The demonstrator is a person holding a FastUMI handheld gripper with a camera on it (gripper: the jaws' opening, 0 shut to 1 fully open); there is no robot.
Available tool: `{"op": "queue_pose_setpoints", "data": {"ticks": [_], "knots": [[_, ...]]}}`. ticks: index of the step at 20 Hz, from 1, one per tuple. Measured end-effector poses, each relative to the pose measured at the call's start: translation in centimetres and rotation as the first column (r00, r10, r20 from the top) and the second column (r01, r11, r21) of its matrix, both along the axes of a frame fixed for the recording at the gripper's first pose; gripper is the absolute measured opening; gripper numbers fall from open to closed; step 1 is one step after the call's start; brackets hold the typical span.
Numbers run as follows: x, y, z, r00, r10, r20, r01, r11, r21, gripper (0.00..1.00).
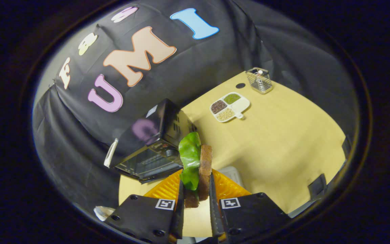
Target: Open the toaster oven, put the food inside, and close the toaster oven door.
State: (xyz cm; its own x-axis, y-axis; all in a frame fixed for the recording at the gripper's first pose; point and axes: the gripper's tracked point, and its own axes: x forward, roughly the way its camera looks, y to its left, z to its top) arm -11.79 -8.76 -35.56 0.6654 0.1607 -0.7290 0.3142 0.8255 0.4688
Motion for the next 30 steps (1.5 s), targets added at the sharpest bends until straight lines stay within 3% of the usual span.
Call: {"op": "queue_pose_setpoints", "data": {"ticks": [6, 13, 20, 30], "knots": [[1.3, 6.5, -1.0, 0.998, 0.040, -0.039, -0.034, 0.991, 0.133, 0.35], [3.2, 14.4, -2.1, 0.993, 0.099, -0.069, -0.075, 0.953, 0.292, 0.35], [5.4, 19.5, -3.5, 0.991, 0.119, -0.052, -0.091, 0.923, 0.373, 0.35], [8.5, 22.5, -5.2, 0.995, 0.099, 0.018, -0.098, 0.913, 0.397, 0.34]]}}
